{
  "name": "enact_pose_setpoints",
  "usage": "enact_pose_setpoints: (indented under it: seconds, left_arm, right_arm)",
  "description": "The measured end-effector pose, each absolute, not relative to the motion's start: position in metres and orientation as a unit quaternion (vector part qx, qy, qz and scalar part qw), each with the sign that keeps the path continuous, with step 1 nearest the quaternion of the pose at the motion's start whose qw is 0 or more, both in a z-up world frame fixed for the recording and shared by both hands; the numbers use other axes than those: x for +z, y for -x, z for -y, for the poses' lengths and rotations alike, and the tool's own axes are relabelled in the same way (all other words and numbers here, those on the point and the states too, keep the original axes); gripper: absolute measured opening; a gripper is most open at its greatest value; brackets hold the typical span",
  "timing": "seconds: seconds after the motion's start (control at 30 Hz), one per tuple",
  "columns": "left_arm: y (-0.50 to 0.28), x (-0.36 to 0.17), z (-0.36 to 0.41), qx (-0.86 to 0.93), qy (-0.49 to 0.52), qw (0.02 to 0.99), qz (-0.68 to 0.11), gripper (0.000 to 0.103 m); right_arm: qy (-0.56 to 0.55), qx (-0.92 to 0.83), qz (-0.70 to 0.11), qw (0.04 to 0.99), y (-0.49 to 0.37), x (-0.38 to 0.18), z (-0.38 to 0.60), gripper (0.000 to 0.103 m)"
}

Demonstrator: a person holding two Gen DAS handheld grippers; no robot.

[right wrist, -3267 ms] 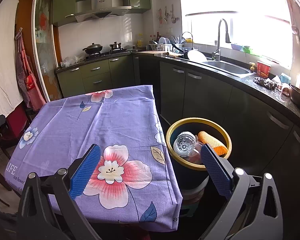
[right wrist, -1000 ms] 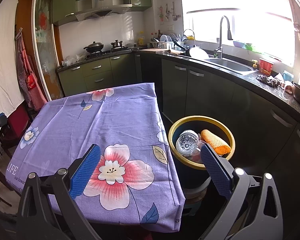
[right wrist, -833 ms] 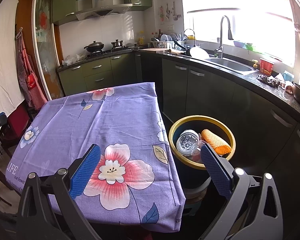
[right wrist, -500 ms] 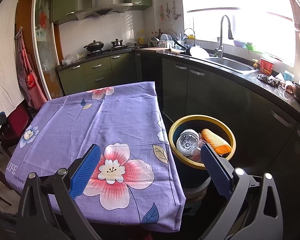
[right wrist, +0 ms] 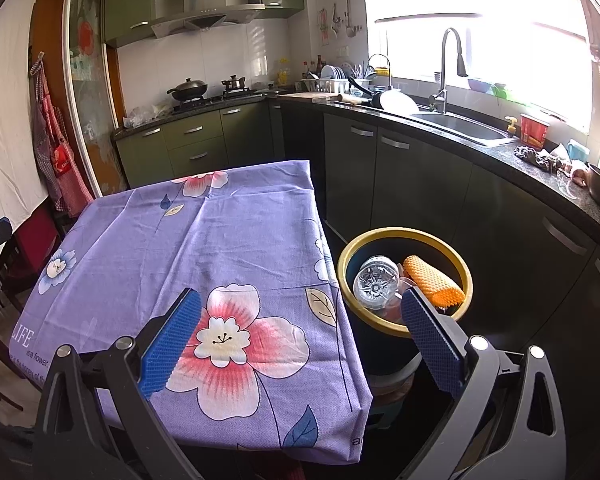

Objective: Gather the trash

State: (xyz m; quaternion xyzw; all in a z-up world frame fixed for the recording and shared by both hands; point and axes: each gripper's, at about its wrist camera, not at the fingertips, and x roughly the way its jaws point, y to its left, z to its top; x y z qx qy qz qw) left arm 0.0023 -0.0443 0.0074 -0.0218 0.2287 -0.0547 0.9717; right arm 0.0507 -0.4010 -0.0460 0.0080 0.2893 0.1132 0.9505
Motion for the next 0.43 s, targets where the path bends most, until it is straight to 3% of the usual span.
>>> enact_pose_setpoints:
  seconds: [0.43]
  left_arm:
    - [-0.027,-0.006,0.033,-0.031,0.029,0.963,-0.268,0.096]
  right_arm:
    - [-0.002,0.114,-0.302,0.946,-0.063,-0.054,0.395,0.098]
